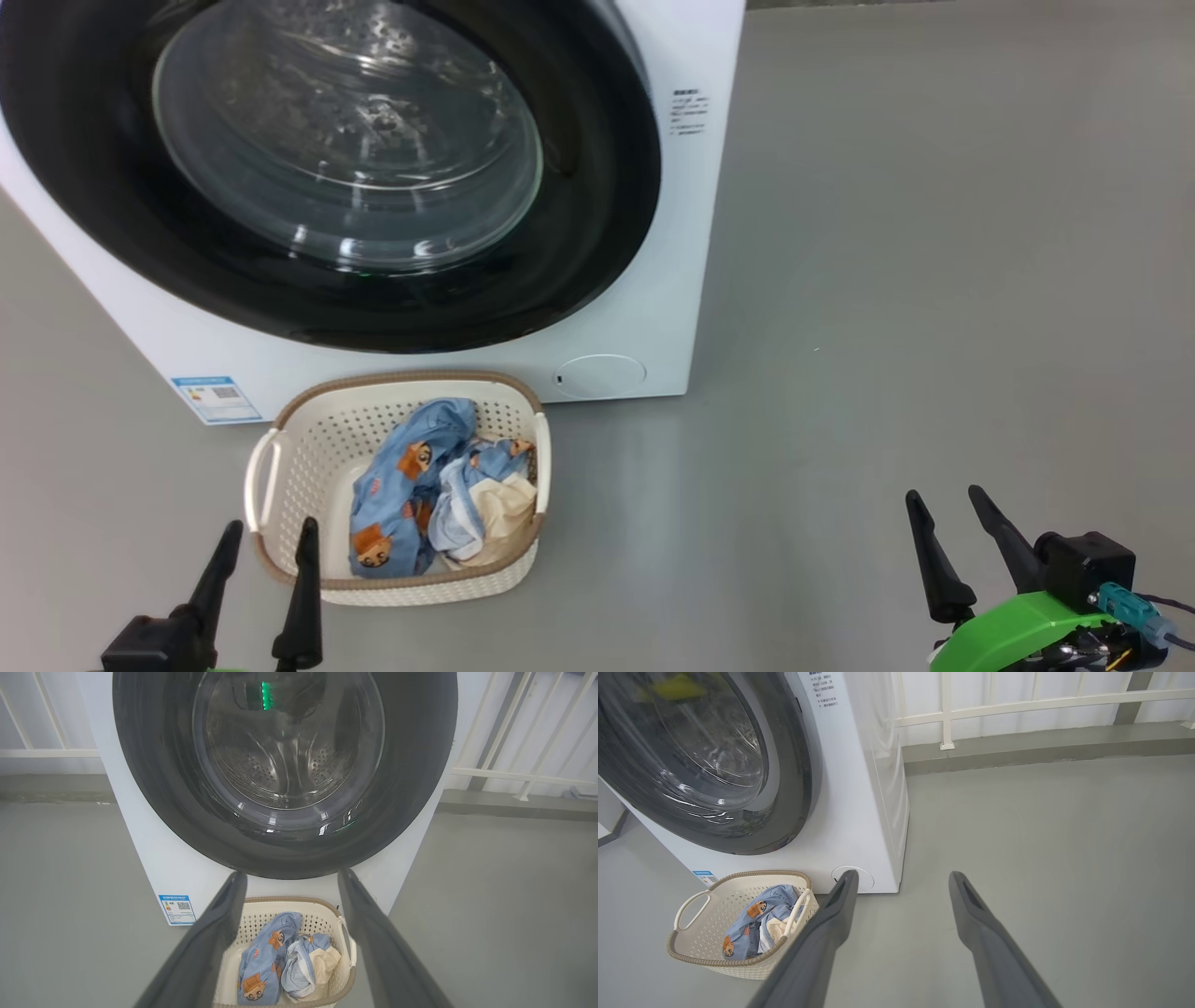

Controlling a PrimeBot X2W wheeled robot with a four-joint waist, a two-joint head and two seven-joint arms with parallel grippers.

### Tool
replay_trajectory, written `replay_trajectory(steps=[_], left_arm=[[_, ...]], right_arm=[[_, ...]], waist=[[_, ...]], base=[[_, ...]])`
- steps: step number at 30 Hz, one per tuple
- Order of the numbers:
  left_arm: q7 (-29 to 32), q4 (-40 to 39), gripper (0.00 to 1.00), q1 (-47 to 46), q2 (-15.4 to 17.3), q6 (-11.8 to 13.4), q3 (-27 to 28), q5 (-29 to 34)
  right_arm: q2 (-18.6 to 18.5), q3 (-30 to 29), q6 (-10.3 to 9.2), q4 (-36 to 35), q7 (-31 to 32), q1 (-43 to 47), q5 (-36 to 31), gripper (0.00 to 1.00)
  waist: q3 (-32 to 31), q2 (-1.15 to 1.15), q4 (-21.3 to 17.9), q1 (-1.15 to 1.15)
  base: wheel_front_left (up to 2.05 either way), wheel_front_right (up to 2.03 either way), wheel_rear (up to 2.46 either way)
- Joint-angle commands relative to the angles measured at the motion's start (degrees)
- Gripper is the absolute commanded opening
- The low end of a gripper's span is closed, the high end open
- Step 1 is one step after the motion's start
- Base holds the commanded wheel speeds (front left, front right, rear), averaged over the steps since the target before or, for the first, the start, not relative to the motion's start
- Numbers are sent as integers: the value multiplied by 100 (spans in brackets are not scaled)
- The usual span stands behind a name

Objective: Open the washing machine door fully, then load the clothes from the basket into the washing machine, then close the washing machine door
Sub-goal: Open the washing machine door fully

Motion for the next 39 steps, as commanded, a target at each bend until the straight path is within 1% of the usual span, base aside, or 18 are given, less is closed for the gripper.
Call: replay_trajectory(steps=[1, 11, 17, 18, 19, 20, 21, 22, 23, 27, 32, 36, 39], left_arm=[[-37, -164, 100, -209, 84, -14, 178, -17], [-37, -154, 100, -195, 87, -14, 140, -44], [-37, -213, 100, -184, 65, -14, 119, -71], [-37, -220, 100, -181, 60, -14, 113, -78], [-37, -220, 100, -181, 60, -14, 113, -78], [-37, -228, 100, -182, 55, -14, 107, -83], [-37, -237, 100, -189, 51, -14, 105, -94], [-37, -246, 100, -204, 48, -14, 102, -108], [-37, -262, 100, -230, 43, -14, 90, -125], [-37, -288, 100, -272, 31, -14, 39, -147], [-37, -298, 100, -392, 23, -14, -37, -181], [-37, -313, 100, -516, 19, -14, -100, -204], [-37, -302, 100, -639, 18, -14, -136, -237]], right_arm=[[-23, 135, 9, -136, -27, -187, -91, 100], [-13, 133, 9, -137, -27, -197, -63, 100], [40, 154, 9, -136, -27, -285, 146, 99], [60, 160, 9, -140, -27, -327, 260, 50], [60, 160, 9, -140, -27, -327, 260, 50], [87, 162, 9, -163, -27, -384, 424, 28], [105, 171, 9, -199, -27, -454, 594, 0], [105, 190, 9, -240, -27, -533, 745, 0], [124, 179, 9, -338, -27, -706, 1093, 0], [138, 110, 9, -519, -27, -1128, 1811, 0], [182, -42, 9, -754, -27, -1744, 2950, 0], [130, -188, 9, -1008, -27, -2267, 3816, 0], [-45, -41, 9, -1134, -27, -2650, 4349, 0]], waist=[[-6, 0, 1, 0], [-6, 0, 12, 0], [15, 0, 37, 0], [23, 0, 42, 0], [23, 0, 42, 0], [38, 0, 46, 0], [59, 0, 48, 0], [78, 0, 51, 0], [118, 0, 58, 0], [195, 0, 82, 0], [347, 0, 154, 0], [501, 0, 248, 0], [639, 0, 331, 0]], base=[[52, 52, -103], [15, 15, -29], [0, 0, 0], [0, 0, 0], [0, 0, 0], [0, 0, 0], [0, 0, 0], [0, 0, 0], [0, 0, 0], [0, 0, 0], [0, 0, 0], [0, 0, 0], [0, 0, 0]])
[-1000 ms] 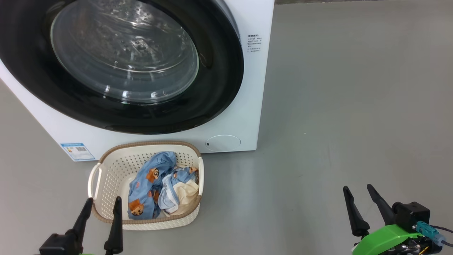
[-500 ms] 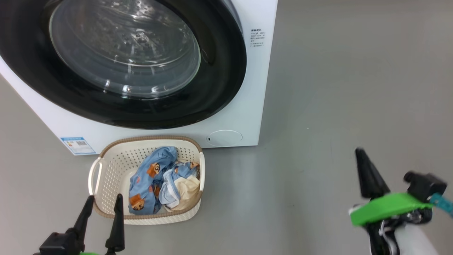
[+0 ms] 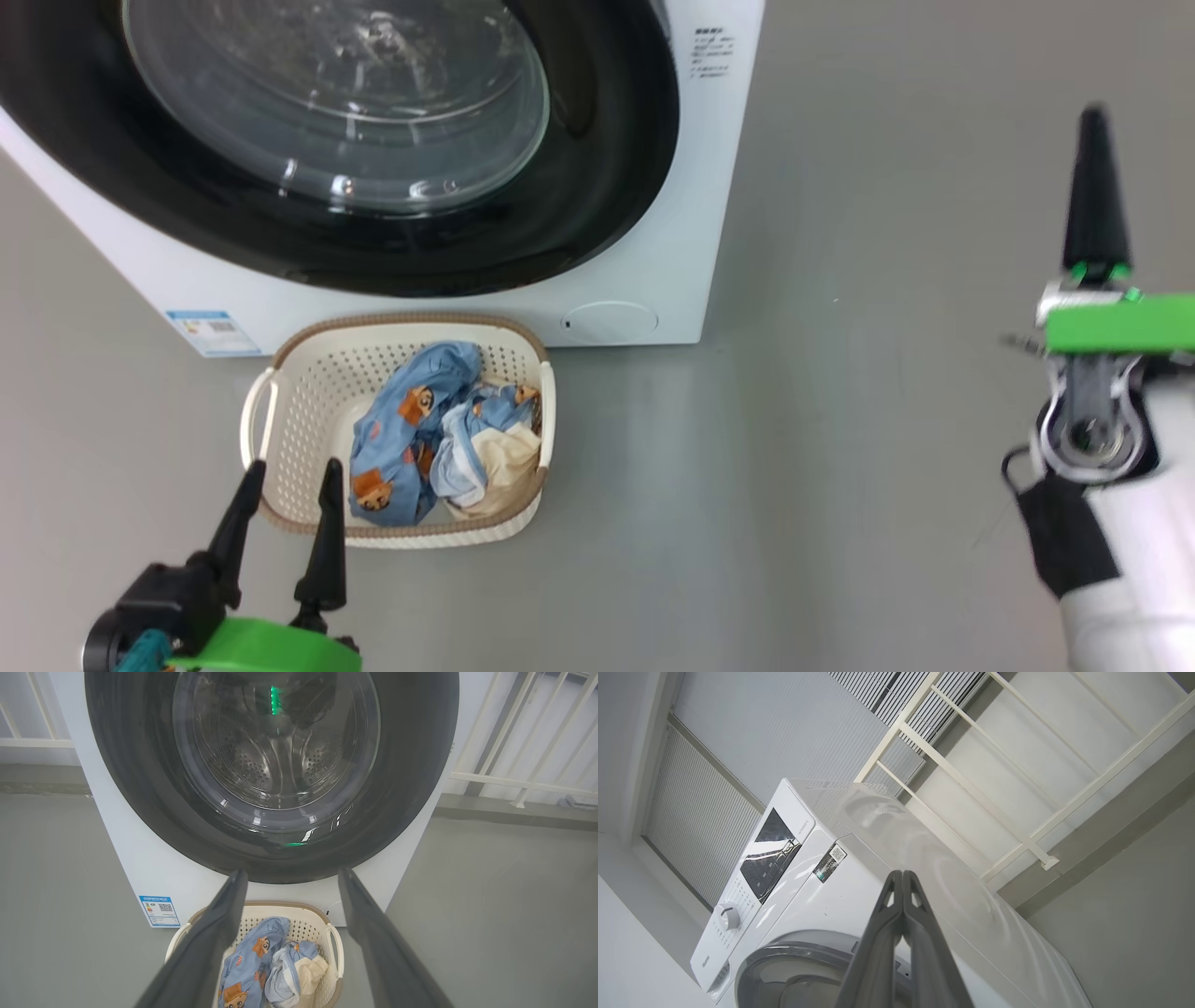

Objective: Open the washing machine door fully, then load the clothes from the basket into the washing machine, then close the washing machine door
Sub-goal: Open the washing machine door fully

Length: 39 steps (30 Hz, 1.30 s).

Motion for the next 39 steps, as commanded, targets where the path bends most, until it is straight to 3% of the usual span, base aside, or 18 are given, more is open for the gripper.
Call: replay_trajectory(steps=[1, 7, 15, 22, 28, 39], left_arm=[[-37, -143, 100, -271, 54, -14, 155, -73], [-37, -116, 100, -493, 47, -14, 61, -125], [-37, -101, 100, -762, 30, -14, -101, -229], [-37, -71, 100, -937, 22, -14, -253, -305], [-37, -66, 100, -1017, 20, -14, -356, -416], [-37, -157, 100, -1285, 19, -14, -552, -634]], right_arm=[[-67, 184, 9, -161, -25, -339, 333, 0], [-340, 473, 9, -81, 194, -1162, 2210, 0], [-877, 792, 9, 266, 1439, -2064, 3265, 0], [-1246, 1147, 9, 1033, 2881, -2752, 3457, 0], [-1385, 1344, 9, 1461, 3615, -3128, 3474, 0], [-1507, 1468, 9, 1993, 4287, -3813, 3370, 0]], waist=[[172, 0, 131, 0], [424, 0, 325, 0], [780, 0, 641, 0], [1052, 0, 896, 0], [1233, 0, 1025, 0], [1740, 0, 1296, 0]], base=[[0, 0, 0], [0, 0, 0], [0, 0, 0], [0, 0, 0], [0, 0, 0], [0, 0, 0]])
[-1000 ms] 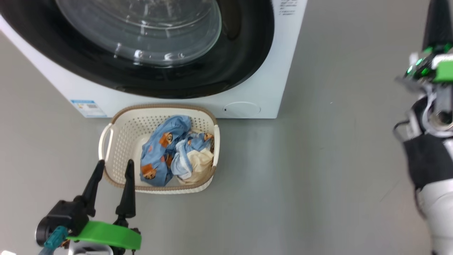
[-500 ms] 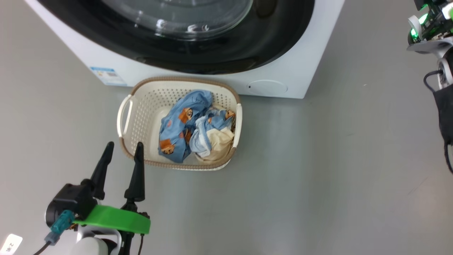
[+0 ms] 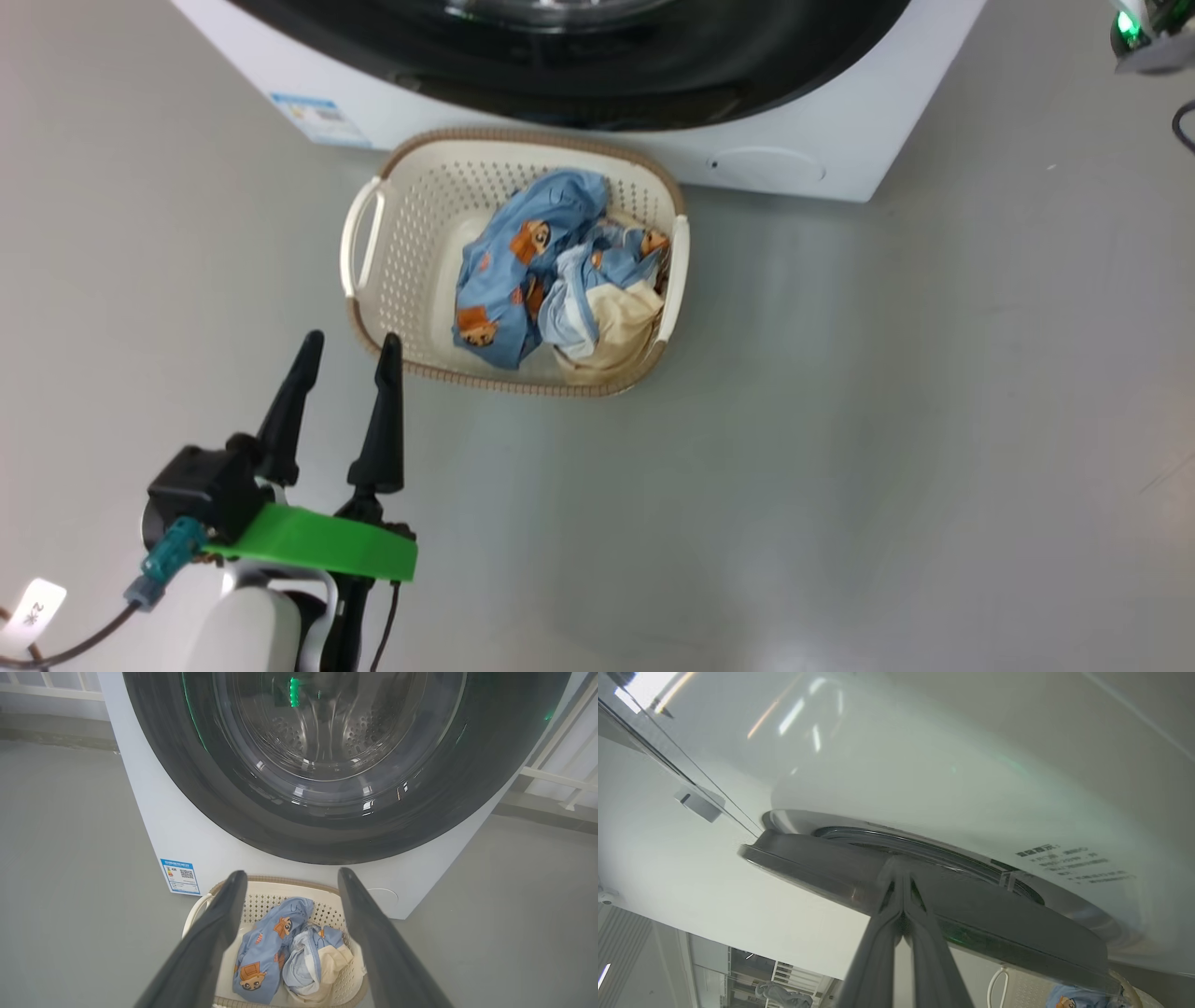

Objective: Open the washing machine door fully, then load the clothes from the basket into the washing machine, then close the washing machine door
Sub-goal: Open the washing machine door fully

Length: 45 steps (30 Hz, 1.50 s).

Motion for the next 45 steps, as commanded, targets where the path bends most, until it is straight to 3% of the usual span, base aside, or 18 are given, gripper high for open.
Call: replay_trajectory(steps=[1, 21, 45], left_arm=[[-37, -166, 100, -142, 107, -14, 161, -43], [-37, -175, 100, -479, 106, -14, -40, -292], [-37, -27, 100, -151, 106, -14, 143, 49]], right_arm=[[36, 63, 9, -103, 65, -159, -90, 0], [117, 530, 9, 217, 408, -866, -462, 0], [413, 1186, 9, -945, 769, 580, -276, 0]], waist=[[193, 0, 117, 0], [668, 0, 338, 0], [-96, 0, -49, 0]], base=[[0, 0, 0], [0, 0, 0], [0, 0, 0]])
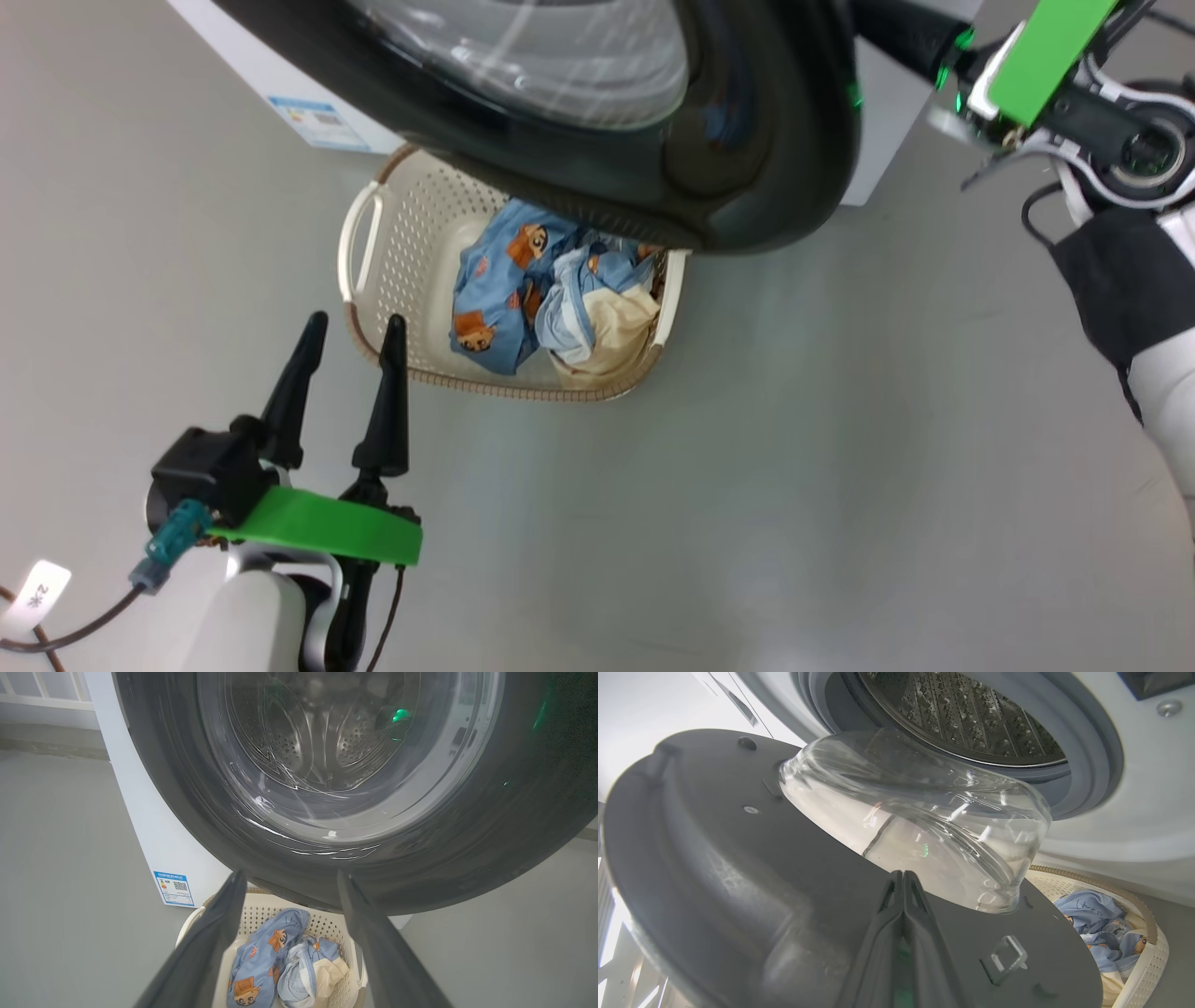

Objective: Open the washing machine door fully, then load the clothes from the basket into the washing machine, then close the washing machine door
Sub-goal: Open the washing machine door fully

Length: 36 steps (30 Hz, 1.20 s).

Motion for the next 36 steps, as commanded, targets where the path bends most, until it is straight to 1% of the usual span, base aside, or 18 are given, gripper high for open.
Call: replay_trajectory(steps=[1, 16, 26, 30, 36], left_arm=[[-36, -103, 100, 104, 131, -14, 214, 84], [-36, -99, 100, 562, 131, -14, 364, 362], [-36, -101, 100, 721, 131, -14, 360, 404], [-36, -111, 100, 779, 131, -14, 366, 405], [-36, -112, 100, 832, 131, -14, 360, 415]], right_arm=[[119, 83, 19, -260, 82, 216, 53, 0], [331, 490, 19, -1206, 358, 1337, 181, 0], [520, 830, 19, -1642, 494, 1801, 116, 0], [636, 1054, 19, -1784, 540, 1972, 53, 0], [780, 1249, 19, -1908, 449, 2076, -33, 0]], waist=[[-139, 0, -67, 0], [-733, 0, -181, 0], [-936, 0, -110, 0], [-1018, 0, -50, 0], [-1109, 0, 23, 0]], base=[[0, 0, 0], [0, 0, 0], [0, 0, 0], [0, 0, 0], [0, 0, 0]])
